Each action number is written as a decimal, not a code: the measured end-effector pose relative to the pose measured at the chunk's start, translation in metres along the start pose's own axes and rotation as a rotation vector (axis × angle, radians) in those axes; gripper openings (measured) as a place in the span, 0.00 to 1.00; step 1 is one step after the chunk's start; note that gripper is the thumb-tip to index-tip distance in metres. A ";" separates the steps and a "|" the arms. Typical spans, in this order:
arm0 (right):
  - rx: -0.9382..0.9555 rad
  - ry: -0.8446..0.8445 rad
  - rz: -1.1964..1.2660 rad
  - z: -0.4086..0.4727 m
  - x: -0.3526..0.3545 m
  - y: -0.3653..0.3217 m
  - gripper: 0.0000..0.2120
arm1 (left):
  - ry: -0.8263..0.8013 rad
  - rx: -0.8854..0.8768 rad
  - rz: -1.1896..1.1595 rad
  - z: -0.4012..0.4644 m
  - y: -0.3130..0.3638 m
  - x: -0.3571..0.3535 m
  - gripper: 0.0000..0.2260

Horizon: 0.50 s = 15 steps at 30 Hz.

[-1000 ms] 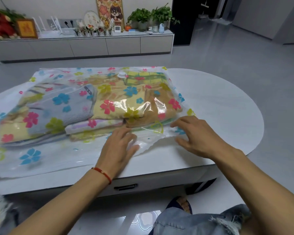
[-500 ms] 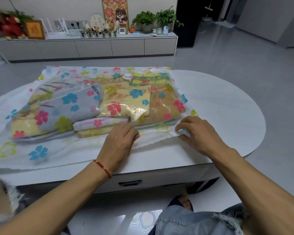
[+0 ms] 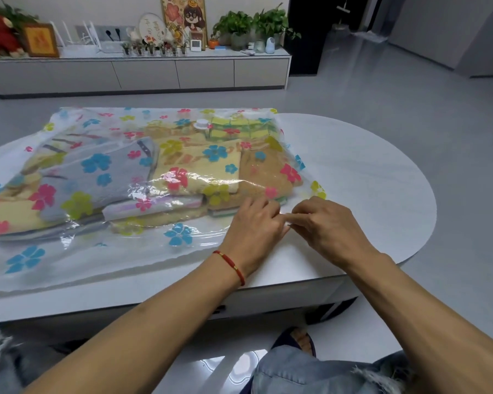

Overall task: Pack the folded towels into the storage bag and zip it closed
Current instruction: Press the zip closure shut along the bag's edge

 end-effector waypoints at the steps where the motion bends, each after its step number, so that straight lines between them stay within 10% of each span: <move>1: 0.008 0.007 -0.010 -0.001 0.000 0.000 0.09 | 0.024 -0.041 0.007 0.001 0.000 0.001 0.09; 15: 0.015 0.166 -0.012 -0.013 -0.005 0.019 0.04 | 0.061 -0.045 -0.037 -0.073 -0.039 0.014 0.09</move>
Point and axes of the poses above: each hand's wrist, its own z-axis towards the middle knuckle, its own x-axis out of the back of the hand, y = z × x, the point moved 5 cm from there along z, towards the middle knuckle, and after that the axes turned 15 degrees about -x, right-handed, at the moved point
